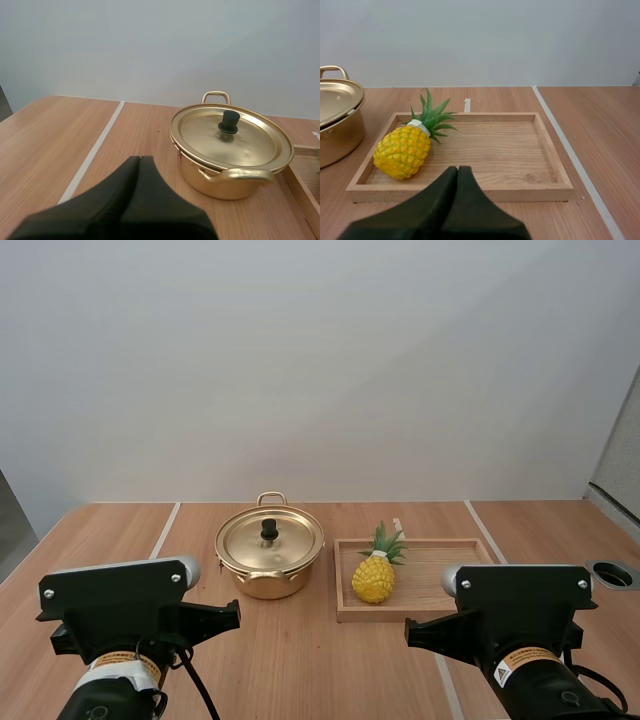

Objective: Open the pot, put the grape inside, and close it

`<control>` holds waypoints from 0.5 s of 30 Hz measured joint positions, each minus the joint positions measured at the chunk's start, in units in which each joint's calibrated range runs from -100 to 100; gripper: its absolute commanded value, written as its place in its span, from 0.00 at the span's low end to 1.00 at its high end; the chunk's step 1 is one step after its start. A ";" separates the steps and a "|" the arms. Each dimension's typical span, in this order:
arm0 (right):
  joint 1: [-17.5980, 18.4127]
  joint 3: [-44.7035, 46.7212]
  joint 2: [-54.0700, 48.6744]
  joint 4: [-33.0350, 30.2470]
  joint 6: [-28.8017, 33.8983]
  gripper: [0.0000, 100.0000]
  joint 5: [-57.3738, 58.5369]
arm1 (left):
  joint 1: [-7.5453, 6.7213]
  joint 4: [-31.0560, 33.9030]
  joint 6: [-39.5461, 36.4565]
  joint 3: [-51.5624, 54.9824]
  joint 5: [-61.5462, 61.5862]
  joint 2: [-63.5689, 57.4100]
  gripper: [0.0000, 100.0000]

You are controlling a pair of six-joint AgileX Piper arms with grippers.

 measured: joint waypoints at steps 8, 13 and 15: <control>0.00 0.00 0.00 4.65 -2.43 0.00 -0.13 | 0.00 0.00 0.00 0.00 0.00 0.00 0.00; 0.00 0.00 0.00 4.96 -2.55 0.00 -0.13 | 0.00 0.00 0.00 0.00 0.00 0.00 0.00; 0.00 0.00 0.00 5.08 -2.63 0.00 -0.13 | 0.00 0.00 0.00 0.00 0.00 0.00 0.00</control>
